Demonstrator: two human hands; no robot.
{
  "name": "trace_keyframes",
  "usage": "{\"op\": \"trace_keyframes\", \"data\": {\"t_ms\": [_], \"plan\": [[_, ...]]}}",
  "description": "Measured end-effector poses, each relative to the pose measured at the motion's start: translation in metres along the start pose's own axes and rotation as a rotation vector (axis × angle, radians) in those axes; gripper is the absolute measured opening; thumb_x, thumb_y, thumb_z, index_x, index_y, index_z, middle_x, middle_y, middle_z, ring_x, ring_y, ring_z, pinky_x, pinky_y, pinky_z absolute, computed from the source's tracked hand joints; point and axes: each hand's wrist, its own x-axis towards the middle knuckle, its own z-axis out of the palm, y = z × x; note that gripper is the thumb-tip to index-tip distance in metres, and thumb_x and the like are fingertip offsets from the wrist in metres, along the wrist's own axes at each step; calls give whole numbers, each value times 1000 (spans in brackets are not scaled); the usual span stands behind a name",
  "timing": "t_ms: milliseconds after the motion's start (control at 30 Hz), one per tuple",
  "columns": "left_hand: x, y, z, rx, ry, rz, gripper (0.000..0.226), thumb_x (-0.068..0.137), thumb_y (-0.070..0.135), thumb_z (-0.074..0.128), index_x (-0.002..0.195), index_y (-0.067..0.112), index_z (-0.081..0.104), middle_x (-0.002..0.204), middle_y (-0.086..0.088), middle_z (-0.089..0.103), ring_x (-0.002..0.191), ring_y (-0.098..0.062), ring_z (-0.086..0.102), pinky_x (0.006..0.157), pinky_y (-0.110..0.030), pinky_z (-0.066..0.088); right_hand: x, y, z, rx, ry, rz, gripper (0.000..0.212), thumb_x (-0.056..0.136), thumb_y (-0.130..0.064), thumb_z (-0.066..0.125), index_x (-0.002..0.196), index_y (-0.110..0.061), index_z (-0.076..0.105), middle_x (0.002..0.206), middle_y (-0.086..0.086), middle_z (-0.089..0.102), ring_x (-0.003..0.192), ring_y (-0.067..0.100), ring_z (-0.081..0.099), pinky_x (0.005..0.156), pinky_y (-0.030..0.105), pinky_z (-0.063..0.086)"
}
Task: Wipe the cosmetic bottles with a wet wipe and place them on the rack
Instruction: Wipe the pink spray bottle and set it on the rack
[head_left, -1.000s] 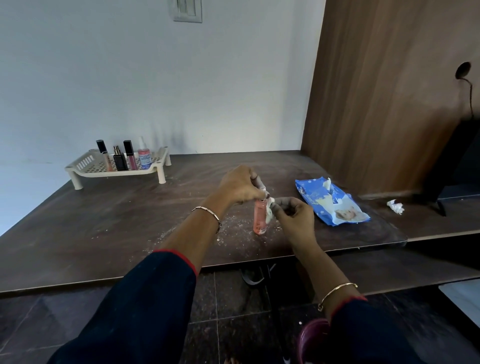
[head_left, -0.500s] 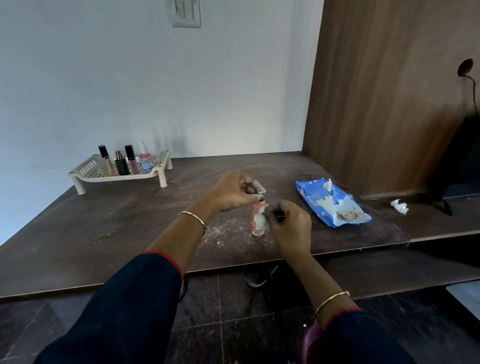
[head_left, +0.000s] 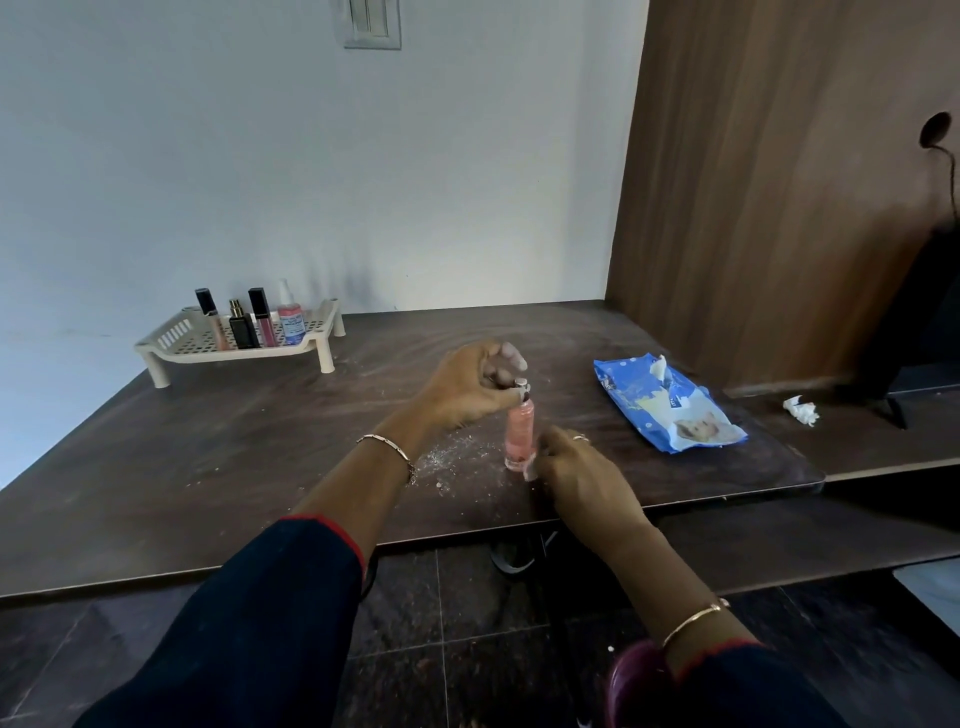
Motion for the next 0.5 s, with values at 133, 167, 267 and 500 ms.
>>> {"op": "trace_keyframes", "data": {"t_ms": [133, 167, 267, 500], "plan": [[-1, 1, -3, -3, -28, 14, 17, 78, 4, 73, 95, 5, 68, 96, -10, 73, 93, -24, 70, 88, -39, 56, -3, 27, -7, 402, 260, 383, 20, 78, 5, 66, 80, -14, 73, 95, 0, 61, 87, 13, 61, 77, 22, 50], [-1, -1, -3, -12, -20, 12, 17, 78, 4, 72, 95, 6, 69, 99, -7, 73, 95, -23, 70, 88, -37, 56, 0, 29, -9, 552, 291, 476, 21, 79, 3, 66, 79, -17, 72, 95, 0, 64, 87, 12, 63, 78, 21, 51], [-2, -4, -4, -6, 42, 11, 17, 77, 7, 73, 94, 11, 71, 100, 0, 72, 97, -21, 68, 89, -32, 54, 12, 23, -9, 908, 334, 587, 21, 83, -2, 65, 79, -22, 69, 90, 3, 72, 87, 17, 69, 80, 33, 57], [-4, -1, 6, 48, 208, 26, 17, 76, 8, 76, 93, 6, 74, 97, -3, 73, 81, -6, 67, 80, -12, 53, 27, -19, 2, 662, 472, 380, 16, 72, -4, 75, 69, -17, 66, 84, -3, 64, 75, 9, 61, 68, 14, 47]]}}
